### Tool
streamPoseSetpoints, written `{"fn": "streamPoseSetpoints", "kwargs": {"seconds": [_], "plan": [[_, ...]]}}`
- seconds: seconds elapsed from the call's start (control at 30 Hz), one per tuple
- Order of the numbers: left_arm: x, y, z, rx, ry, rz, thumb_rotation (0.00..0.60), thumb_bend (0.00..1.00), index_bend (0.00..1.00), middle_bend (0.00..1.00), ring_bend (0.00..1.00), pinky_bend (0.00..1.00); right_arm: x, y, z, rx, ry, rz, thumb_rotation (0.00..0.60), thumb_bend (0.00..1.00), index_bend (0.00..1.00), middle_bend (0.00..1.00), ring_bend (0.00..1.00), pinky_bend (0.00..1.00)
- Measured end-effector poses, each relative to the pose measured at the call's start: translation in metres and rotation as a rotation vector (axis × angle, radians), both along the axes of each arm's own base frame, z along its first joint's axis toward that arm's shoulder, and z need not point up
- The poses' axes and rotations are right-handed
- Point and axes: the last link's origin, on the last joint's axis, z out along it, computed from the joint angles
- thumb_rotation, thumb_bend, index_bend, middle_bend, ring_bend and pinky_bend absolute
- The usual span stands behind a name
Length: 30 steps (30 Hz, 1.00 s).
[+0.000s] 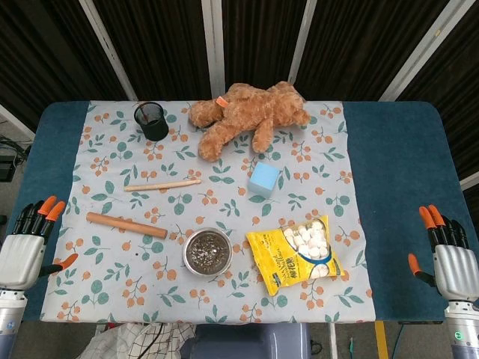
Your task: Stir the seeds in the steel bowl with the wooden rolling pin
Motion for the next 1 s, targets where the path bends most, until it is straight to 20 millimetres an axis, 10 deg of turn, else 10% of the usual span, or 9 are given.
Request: {"fn": "streamPoseSetpoints", "kwargs": {"seconds": [1.0], "plan": [[-0.0019, -0.0009, -0.0035, -0.034, 0.029, 0.029, 0.6, 0.09, 0.0, 0.0, 0.0, 0.0, -0.0003, 0.0008, 0.0001, -0.015, 0.002, 0.011, 0.6, 0.42, 0.0, 0.0, 0.0, 0.0]]}}
